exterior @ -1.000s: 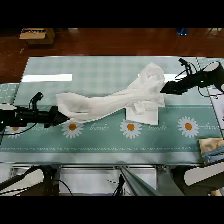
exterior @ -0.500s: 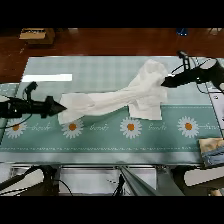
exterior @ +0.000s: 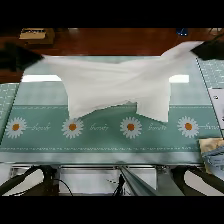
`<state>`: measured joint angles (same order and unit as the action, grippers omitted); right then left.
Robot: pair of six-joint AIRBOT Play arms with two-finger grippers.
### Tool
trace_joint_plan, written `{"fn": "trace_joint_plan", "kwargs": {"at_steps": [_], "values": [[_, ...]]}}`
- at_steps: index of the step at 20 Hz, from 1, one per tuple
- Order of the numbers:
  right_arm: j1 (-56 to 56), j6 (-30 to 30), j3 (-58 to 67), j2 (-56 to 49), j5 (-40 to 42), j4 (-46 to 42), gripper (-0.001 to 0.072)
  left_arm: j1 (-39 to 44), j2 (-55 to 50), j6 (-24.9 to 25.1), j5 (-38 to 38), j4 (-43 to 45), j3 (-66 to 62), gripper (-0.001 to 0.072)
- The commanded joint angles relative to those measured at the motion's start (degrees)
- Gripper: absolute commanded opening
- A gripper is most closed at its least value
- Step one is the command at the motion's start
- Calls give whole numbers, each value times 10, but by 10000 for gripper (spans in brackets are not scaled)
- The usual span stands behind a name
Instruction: Fold the shirts.
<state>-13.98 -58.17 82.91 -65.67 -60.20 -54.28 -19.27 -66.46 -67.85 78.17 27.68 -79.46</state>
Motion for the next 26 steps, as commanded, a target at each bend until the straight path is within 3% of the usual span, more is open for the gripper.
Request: {"fn": "trace_joint_plan", "kwargs": {"at_steps": [1, 3, 7, 11, 13, 15, 22, 26], "values": [[-1, -43, 74, 91, 14, 0, 41, -1, 21, -29, 0, -7, -147, 19], [-1, -78, 149, 121, 34, -2, 41, 0, 38, -56, -6, -7, -239, 18], [-1, -205, 299, 167, 25, -52, 41, -1, 101, -110, -8, 17, -391, 18], [-1, -271, 357, 234, -80, -177, 41, -1, 228, -181, 11, 225, -410, 17], [-1, -283, 357, 267, -165, -231, 41, -1, 279, -205, 55, 323, -410, 18], [-1, -300, 357, 281, -230, -261, 41, 0, 299, -205, 114, 362, -410, 18], [-1, -279, 356, 214, -403, -254, 41, 0, 297, -196, 246, 364, -305, 18], [-1, -261, 300, 83, -440, -187, 40, 0, 290, -163, 240, 364, -125, 18]]}}
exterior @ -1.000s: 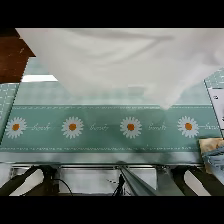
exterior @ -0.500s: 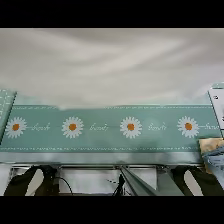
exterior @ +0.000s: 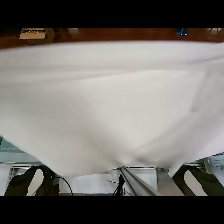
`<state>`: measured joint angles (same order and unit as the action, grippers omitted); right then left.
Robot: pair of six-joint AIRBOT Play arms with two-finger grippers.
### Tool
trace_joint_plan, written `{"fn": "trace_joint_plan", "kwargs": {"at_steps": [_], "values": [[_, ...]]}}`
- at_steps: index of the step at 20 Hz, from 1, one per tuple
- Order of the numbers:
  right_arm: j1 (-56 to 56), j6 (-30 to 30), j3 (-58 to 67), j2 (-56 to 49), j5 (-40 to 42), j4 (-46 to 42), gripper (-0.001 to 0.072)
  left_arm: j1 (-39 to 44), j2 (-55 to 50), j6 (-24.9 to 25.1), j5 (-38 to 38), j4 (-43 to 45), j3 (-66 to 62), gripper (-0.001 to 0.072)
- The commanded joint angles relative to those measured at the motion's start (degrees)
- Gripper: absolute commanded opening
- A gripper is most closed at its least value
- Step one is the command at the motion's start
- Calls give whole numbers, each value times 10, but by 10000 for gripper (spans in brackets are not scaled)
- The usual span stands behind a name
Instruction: Fold the shirts.
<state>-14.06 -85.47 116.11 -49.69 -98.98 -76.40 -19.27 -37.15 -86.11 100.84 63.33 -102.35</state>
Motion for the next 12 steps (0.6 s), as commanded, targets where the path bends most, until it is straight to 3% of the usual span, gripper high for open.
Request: {"fn": "trace_joint_plan", "kwargs": {"at_steps": [1, 4, 7, 12], "values": [[0, 13, -50, -114, -56, 36, 41, 0, -9, 26, 2, 7, 153, 18], [13, 17, -74, -234, -37, 38, 41, 0, -33, 30, -103, 3, 302, 18], [60, 17, -74, -342, 23, 38, 41, 0, -96, 39, -222, -58, 393, 18], [116, 20, -74, -476, 240, 39, 42, 39, -242, 61, -401, -105, 407, 18]]}}
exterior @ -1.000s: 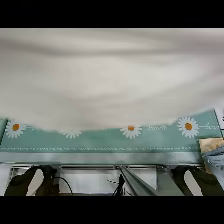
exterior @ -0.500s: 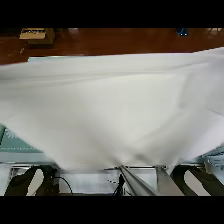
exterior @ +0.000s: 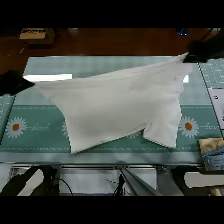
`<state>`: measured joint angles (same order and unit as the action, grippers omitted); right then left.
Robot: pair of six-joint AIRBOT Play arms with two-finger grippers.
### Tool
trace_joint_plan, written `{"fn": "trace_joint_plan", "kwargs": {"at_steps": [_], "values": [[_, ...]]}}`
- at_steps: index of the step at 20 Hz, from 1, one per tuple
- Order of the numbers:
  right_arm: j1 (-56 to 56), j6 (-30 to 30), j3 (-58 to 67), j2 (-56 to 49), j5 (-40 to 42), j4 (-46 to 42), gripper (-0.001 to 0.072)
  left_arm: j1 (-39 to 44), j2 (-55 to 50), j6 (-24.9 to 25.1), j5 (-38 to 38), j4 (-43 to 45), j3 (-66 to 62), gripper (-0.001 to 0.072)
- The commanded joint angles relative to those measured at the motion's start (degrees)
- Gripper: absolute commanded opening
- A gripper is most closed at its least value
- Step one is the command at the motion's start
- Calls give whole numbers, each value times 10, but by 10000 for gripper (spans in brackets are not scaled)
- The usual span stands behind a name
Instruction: Fold the shirts.
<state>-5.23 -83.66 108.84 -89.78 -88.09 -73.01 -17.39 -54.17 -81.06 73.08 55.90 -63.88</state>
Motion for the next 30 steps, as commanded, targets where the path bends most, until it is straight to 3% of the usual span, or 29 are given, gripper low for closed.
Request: {"fn": "trace_joint_plan", "kwargs": {"at_steps": [1, 7, 12, 18, 24, 27, 30], "values": [[31, 1, -2, -94, 178, 6, 42, 31, -96, 11, -159, -30, 22, 18], [33, 1, -2, -167, 364, 10, 41, 83, -224, 35, -303, -30, 23, 18], [33, -4, -2, -204, 418, -1, 41, 89, -274, 35, -338, -28, 23, 18], [32, -6, 0, -220, 360, -13, 42, 99, -283, 35, -287, -28, 21, 18], [1, -12, 12, -189, 165, -128, 42, 106, -260, 39, -67, -24, 3, 18], [-16, -12, 11, -191, 78, -141, 42, 124, -259, 39, -25, -24, 3, 18], [-17, -11, 11, -194, 40, -144, 42, 134, -260, 38, -21, -22, 4, 18]]}}
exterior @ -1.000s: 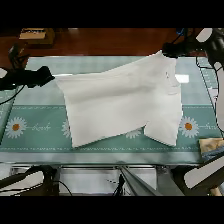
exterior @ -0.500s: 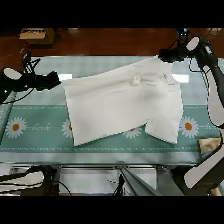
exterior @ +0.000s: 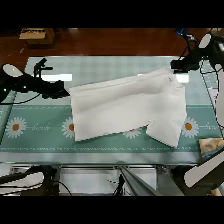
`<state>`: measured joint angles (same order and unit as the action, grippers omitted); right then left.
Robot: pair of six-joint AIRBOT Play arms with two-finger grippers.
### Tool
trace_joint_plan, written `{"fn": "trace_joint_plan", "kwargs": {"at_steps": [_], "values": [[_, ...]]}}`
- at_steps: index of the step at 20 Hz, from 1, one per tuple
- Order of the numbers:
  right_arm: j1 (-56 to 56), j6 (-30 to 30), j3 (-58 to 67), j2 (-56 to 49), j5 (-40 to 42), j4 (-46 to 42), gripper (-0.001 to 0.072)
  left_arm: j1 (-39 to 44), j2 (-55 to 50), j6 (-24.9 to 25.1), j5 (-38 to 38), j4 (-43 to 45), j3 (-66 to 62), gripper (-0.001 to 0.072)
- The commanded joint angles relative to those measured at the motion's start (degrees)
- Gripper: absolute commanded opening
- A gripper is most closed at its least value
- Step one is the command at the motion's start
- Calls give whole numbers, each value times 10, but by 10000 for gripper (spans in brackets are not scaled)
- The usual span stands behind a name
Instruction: Fold the shirts.
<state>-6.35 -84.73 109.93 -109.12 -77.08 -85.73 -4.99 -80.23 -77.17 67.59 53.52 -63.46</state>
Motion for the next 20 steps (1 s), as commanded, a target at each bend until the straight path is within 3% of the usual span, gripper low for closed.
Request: {"fn": "trace_joint_plan", "kwargs": {"at_steps": [1, 5, 6, 7, 8, 9, 10, 12, 14, 16, 20], "values": [[-5, -1, 0, -1, -81, -17, 42, 10, 0, -7, 34, 15, 0, 18], [-3, -7, 0, -7, -97, -11, 43, 11, -6, -22, 26, 43, 0, 19], [-3, -9, 0, -7, -97, -11, 74, 11, -7, -26, 25, 38, 0, 23], [-3, -5, 1, -6, -99, -12, 213, 11, -8, -26, 25, 30, 0, 92], [-4, 19, 1, -5, -114, -15, 318, 10, -7, -26, 30, 30, -2, 224], [-8, 38, 1, 0, -134, -24, 336, 5, -5, -26, 43, 30, -7, 272], [-17, 37, 1, 10, -145, -22, 336, -1, -2, -25, 63, 31, -13, 272], [-43, 46, 1, 40, -188, -27, 443, -26, 18, -19, 113, 31, -21, 272], [-89, 50, -4, 72, -213, -18, 447, -56, 53, -19, 151, 56, -7, 274], [-148, 56, -35, 103, -215, 0, 447, -81, 93, -12, 170, 99, 41, 517], [-245, 75, -149, 148, -191, 100, 447, -110, 143, 23, 169, 72, 199, 541]]}}
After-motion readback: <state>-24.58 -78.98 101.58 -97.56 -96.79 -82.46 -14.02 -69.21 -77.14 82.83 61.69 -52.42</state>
